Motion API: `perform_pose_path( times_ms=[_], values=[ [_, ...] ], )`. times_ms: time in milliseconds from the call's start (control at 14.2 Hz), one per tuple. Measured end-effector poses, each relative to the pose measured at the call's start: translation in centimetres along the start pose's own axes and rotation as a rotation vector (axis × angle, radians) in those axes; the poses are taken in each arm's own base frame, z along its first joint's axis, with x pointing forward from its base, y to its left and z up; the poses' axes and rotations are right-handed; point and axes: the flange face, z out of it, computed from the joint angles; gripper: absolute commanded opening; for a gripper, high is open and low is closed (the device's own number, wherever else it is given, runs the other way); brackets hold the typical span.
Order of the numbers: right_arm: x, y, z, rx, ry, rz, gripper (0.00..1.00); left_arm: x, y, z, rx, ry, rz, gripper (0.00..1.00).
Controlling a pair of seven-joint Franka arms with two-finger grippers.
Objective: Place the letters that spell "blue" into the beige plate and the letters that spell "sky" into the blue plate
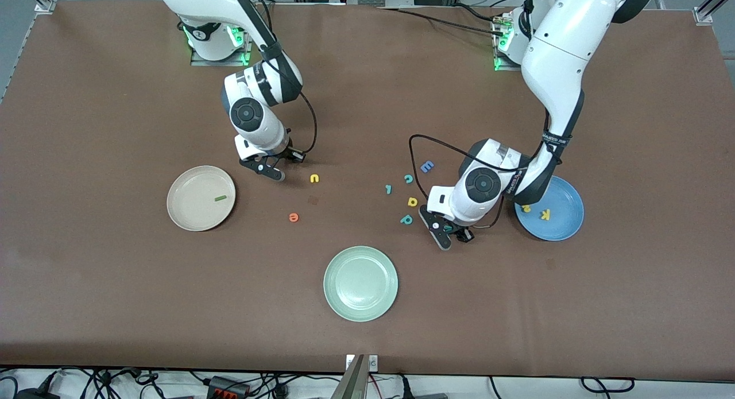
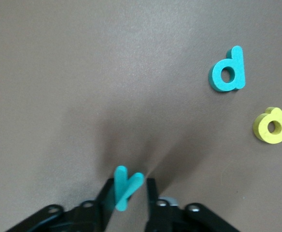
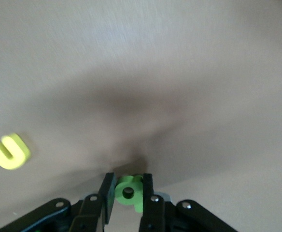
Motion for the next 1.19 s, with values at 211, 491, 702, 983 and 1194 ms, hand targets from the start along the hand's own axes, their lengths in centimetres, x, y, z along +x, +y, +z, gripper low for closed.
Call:
perform_pose_path(
  times_ms=[211, 491, 702, 983, 1194],
  values=[
    [5.5, 2.3, -2.9, 0.001, 0.065, -0.057, 0.06, 0.0, -0.3, -0.3, 0.043, -0.016, 0.042, 0.03],
    [14.3, 10.1, -6.7, -0.055, 0.093, -0.226, 0.06, -1.7, -2.1, -4.1, 0.033, -0.114, 0.012, 0.03],
    [18.5, 15.4, -8.8, -0.078, 0.057, -0.318, 0.06, -3.9, -4.2, -7.4, 0.031, -0.162, -0.032, 0.04],
    [20.1, 18.0, -5.9, -0.120, 0.013, -0.331, 0.07, -9.8, -8.0, -9.1, -0.038, -0.290, -0.142, 0.04],
    [20.6, 17.1, -3.9, -0.147, 0.013, -0.348, 1.00, -13.2, -10.2, -9.1, -0.066, -0.320, -0.207, 0.04]
  ],
)
